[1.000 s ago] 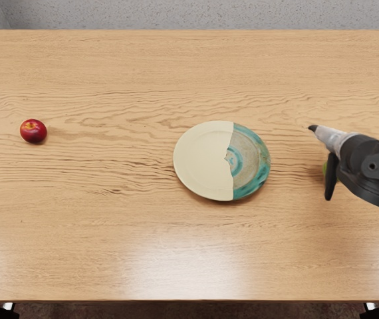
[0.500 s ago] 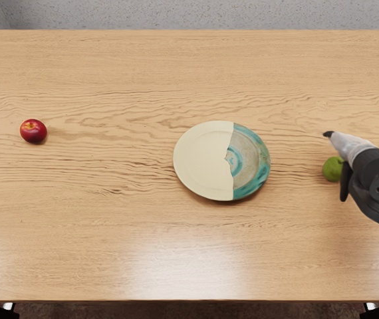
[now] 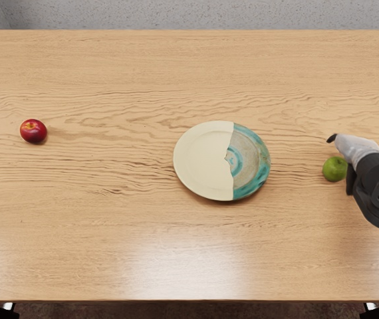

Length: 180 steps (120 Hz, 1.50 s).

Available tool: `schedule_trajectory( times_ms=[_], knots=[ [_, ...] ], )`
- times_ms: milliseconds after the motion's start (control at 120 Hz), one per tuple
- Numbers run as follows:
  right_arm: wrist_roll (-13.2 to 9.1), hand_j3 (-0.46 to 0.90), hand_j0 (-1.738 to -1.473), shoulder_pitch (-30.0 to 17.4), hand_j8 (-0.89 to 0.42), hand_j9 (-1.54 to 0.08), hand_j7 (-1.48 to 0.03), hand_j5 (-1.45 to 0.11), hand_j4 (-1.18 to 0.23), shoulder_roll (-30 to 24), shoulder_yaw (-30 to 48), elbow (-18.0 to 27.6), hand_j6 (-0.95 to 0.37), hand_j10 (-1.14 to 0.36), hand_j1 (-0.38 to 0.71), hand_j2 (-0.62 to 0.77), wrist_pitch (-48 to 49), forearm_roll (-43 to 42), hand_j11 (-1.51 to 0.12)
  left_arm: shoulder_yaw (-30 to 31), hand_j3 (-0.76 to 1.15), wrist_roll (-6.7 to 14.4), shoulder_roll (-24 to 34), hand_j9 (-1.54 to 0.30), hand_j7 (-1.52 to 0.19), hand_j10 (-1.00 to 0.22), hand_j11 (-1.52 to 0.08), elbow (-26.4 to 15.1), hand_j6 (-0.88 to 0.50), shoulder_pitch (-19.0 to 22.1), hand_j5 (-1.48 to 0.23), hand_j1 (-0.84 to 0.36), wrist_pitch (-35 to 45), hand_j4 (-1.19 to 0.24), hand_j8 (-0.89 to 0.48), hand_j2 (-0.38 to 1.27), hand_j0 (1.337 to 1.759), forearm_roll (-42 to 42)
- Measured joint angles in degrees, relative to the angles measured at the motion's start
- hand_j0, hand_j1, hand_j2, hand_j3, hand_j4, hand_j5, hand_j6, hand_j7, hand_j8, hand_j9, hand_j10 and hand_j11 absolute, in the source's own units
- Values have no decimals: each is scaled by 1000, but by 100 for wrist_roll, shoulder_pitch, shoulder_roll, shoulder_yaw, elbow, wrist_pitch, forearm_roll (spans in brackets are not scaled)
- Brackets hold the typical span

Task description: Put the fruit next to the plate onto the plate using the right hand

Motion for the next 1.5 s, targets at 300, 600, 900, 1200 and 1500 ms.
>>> schedule_trajectory(
  times_ms=[300,600,900,1200,1500],
  knots=[
    [0,0,-1658,-57,-279,-361,-361,-361,-279,133,-1,-20,-280,-279,-17,-54,0,-90,-361,-5,0,-1,0,0,0,0,0,-10,-1,4,0,349,0,0,-1,0,1658,0],
    [0,0,-1658,27,-348,-451,-451,-451,-348,257,-5,21,-349,-348,66,-68,0,-61,-451,-15,0,-1,0,0,0,0,0,-4,-1,35,0,349,0,0,-1,0,1658,0],
    [0,0,-1658,51,-432,-561,-561,-561,-432,388,-12,63,-433,-432,167,-85,0,-37,-561,-24,0,-1,0,0,0,0,0,-3,-1,96,0,349,0,0,-1,0,1658,0],
    [0,0,-1658,84,-427,-554,-554,-554,-427,393,-73,72,-427,-422,161,-83,1,-20,-554,-11,0,-1,0,0,0,0,0,-3,-1,97,0,349,0,0,-1,0,1658,0],
    [0,0,-1658,74,-334,-432,-432,-432,-333,321,-202,67,-334,-332,49,-65,0,-3,-432,0,0,-1,0,0,0,0,0,-6,-1,35,0,349,0,0,-1,0,1658,0]
  ],
)
